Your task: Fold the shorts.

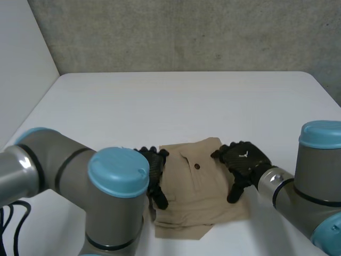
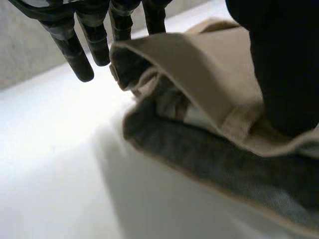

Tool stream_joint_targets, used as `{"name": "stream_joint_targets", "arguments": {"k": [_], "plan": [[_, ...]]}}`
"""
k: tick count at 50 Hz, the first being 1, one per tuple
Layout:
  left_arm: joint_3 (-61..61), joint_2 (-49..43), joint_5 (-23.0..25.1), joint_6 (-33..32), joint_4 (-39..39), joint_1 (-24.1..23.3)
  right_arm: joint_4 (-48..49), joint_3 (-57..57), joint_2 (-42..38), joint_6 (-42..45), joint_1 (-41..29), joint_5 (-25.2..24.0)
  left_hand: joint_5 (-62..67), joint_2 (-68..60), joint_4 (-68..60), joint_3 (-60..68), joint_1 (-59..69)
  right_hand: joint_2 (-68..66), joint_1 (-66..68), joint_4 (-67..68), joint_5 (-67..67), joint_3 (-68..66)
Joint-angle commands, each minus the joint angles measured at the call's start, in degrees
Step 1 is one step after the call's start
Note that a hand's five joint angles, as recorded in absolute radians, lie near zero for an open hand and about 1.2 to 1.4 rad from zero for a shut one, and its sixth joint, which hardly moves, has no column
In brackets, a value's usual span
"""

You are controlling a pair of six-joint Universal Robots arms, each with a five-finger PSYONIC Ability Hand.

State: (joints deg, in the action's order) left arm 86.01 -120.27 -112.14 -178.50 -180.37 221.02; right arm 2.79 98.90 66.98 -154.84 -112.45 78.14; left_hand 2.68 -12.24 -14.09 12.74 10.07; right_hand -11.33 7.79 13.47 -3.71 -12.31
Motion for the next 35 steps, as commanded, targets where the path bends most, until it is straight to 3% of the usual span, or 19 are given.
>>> {"name": "stream_joint_targets", "arguments": {"k": [1, 6, 9, 18, 24, 35], "plan": [[-1.45, 8.19, 0.08, -4.31, 0.02, 1.42, 2.13, -2.65, 7.54, -1.43, -0.4, 0.52, -1.63, 1.19, 3.04, -1.69, 0.98, 1.33, 2.21, -3.47, 3.71, 2.31], [-4.18, 17.07, 1.57, -5.89, 1.51, 6.87, 1.87, -9.85, 14.66, -7.39, -0.58, 8.58, -0.96, 0.51, 2.37, -1.01, 1.66, 1.33, 2.21, -3.47, 3.71, 2.31], [-6.37, 21.64, 5.52, -5.98, 4.31, 11.09, -1.1, -14.68, 16.94, -9.42, -0.32, 13.43, -0.79, 0.35, 2.2, -0.84, 1.82, 1.33, 2.21, -3.47, 3.71, 2.31], [-12.17, 27.1, 20.71, 0.07, 17.84, 25.84, -13.16, -22.79, 18.01, -12.5, -0.14, 15.73, -0.95, 0.51, 2.36, -1.01, 1.66, 1.33, 2.21, -3.47, 3.71, 2.31], [-13.58, 27.1, 26.62, 2.28, 19.44, 28.76, -12.72, -22.44, 18.01, -15.32, 1.44, 15.56, -1.63, 1.19, 3.04, -1.68, 0.98, 1.33, 2.21, -3.47, 3.71, 2.31], [-13.06, 26.66, 27.5, 1.93, 19.44, 29.46, -12.81, -21.12, 18.36, -15.06, 2.23, 14.94, -2.68, 2.24, 4.09, -2.74, -0.07, 1.33, 2.21, -3.47, 3.71, 2.31]]}}
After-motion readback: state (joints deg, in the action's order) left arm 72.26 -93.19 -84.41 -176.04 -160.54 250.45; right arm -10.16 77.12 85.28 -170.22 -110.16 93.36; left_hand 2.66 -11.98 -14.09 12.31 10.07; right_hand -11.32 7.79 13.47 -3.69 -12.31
